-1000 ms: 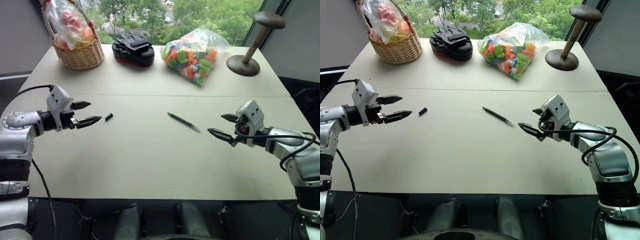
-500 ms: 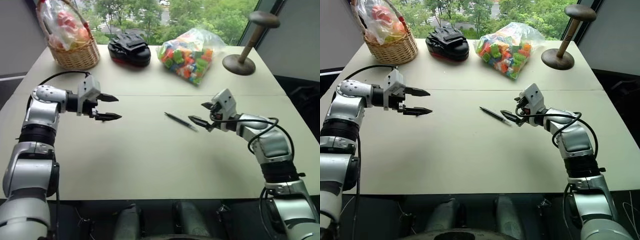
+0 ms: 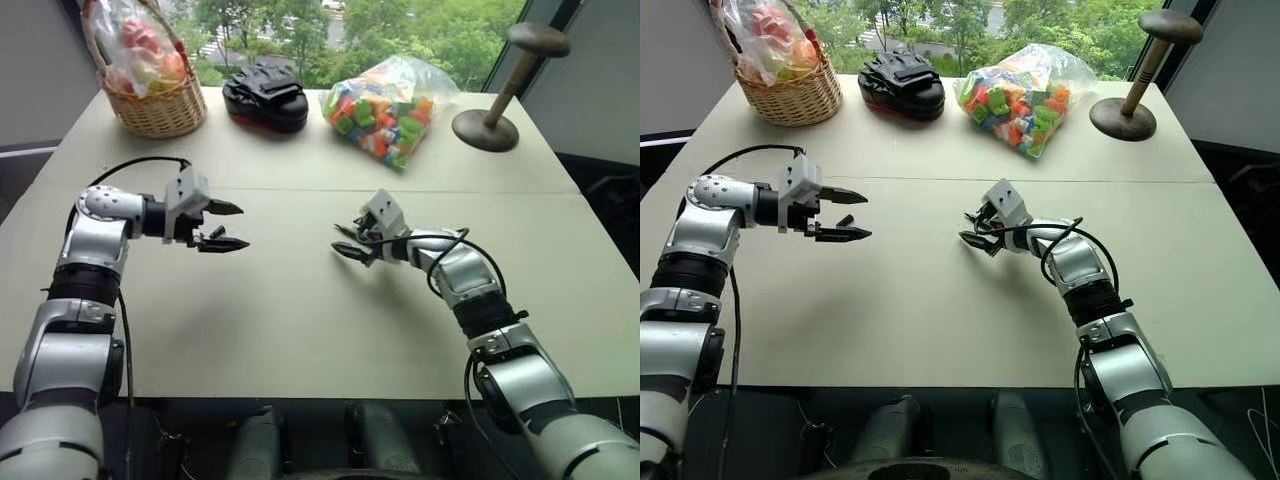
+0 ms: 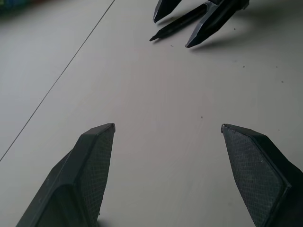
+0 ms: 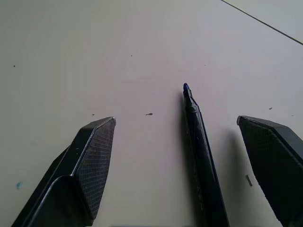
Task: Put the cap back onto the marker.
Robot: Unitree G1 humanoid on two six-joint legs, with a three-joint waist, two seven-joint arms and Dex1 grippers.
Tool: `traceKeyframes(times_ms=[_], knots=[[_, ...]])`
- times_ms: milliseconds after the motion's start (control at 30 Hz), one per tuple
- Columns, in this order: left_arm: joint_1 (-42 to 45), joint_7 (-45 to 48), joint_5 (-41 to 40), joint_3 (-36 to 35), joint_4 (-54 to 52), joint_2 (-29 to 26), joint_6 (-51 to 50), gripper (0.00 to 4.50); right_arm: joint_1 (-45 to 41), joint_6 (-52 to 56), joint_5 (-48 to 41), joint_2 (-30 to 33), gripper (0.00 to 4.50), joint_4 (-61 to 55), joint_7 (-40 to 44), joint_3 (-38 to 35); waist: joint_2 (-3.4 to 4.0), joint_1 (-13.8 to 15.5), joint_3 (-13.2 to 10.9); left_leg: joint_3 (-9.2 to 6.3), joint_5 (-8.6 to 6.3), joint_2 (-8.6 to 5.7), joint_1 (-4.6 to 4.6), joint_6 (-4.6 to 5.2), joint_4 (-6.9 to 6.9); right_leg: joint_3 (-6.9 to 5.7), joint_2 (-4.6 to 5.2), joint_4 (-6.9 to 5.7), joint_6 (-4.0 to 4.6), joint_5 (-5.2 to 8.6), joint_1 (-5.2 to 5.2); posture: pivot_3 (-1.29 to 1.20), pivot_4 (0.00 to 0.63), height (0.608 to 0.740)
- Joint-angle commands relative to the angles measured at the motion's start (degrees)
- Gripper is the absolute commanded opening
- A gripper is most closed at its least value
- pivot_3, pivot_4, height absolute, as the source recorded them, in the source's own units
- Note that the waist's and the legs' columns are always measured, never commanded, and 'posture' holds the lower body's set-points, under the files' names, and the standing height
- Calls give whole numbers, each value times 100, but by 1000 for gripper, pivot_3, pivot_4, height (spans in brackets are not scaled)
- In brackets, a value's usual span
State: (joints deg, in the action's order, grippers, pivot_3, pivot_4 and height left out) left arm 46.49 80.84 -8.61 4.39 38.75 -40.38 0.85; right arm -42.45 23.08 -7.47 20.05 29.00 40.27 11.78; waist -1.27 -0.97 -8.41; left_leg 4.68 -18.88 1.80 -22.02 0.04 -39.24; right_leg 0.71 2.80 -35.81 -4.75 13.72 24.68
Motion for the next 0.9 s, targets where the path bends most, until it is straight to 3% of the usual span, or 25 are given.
traceKeyframes(times_ms=[33,400,533,700,900], knots=[[-82,-104,-147,-208,-358,-59,-73,3771,-249,-200,21,32,4264,136,87,-216,0,-12,0,0,0,1,1,0,0,0,-1,-1,0,0,0,0,150,740],[-97,-261,-98,-188,-294,-23,16,3771,-65,24,158,-92,4264,125,153,-113,0,-17,0,-1,4,2,5,-7,0,0,-8,-18,0,0,4,0,150,740],[-85,-311,-96,-181,-263,17,36,3771,32,32,402,-168,2587,91,143,117,-2,-24,2,0,4,2,10,-8,0,1,-8,-22,0,0,4,0,150,740],[-92,-351,-97,-192,-261,31,24,3771,-27,3,619,-239,65,247,42,175,-3,-30,3,3,2,3,34,-4,1,3,-11,-31,0,0,-10,0,150,740],[-124,-556,-85,-287,-56,-11,42,3771,-154,-135,793,-107,65,95,-72,95,-3,-22,3,3,6,3,59,-11,1,7,-11,-34,1,1,-25,0,150,740]])
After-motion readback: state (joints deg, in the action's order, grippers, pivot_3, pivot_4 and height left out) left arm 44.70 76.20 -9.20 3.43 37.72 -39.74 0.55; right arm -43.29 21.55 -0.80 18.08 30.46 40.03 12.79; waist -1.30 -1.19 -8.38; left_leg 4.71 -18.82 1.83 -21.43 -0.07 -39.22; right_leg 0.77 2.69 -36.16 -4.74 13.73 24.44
